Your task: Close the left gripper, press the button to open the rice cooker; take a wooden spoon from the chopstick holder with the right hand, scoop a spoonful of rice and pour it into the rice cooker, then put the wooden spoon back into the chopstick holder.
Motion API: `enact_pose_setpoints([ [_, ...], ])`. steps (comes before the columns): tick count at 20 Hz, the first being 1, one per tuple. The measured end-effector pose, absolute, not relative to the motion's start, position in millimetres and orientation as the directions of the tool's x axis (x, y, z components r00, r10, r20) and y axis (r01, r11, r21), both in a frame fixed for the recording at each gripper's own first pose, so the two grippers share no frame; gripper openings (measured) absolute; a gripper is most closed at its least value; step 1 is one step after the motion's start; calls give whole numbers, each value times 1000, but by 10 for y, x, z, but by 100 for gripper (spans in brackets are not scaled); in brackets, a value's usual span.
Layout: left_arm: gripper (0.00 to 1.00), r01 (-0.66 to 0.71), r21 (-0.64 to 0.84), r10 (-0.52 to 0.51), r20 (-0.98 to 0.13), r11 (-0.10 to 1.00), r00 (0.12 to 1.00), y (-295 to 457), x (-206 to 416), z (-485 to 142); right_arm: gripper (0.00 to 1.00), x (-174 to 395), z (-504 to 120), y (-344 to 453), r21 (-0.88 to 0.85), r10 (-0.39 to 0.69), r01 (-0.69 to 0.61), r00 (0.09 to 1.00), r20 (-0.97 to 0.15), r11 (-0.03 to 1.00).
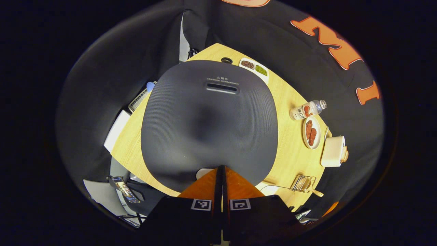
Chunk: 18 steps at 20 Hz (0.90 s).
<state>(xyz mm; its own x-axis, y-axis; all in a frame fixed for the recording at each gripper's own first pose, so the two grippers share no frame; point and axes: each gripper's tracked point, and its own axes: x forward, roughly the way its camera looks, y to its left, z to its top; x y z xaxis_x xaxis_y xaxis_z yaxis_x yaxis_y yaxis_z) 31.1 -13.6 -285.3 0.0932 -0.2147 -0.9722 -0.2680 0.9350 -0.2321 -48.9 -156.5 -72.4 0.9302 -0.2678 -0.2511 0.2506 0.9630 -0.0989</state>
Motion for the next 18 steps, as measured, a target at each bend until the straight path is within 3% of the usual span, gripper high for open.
enact_pose_setpoints([
  [3, 2, -260, -241, -215, -969, 935, 124, -128, 302, -2825, 93, -485, -821, -1547, -91, -258, 242, 928, -270, 966],
  [5, 6, -197, -266, -233, -956, 944, 176, -146, 269, -2809, 93, -480, -959, -1548, -86, -247, 232, 920, -305, 969],
  [9, 5, -62, -268, -229, -904, 961, 360, -218, 244, -2540, 93, -479, -1292, -1603, -64, -229, 221, 891, -393, 973],
  [13, 6, 2, -205, -163, -770, 979, 617, -93, 504, -1888, 93, -481, -1688, -1609, -35, -199, 209, 846, -494, 977],
  [18, 2, -15, -190, -118, -666, 982, 737, -52, 485, -1374, 94, -439, -2070, -1599, 32, -144, 199, 803, -578, 980],
])
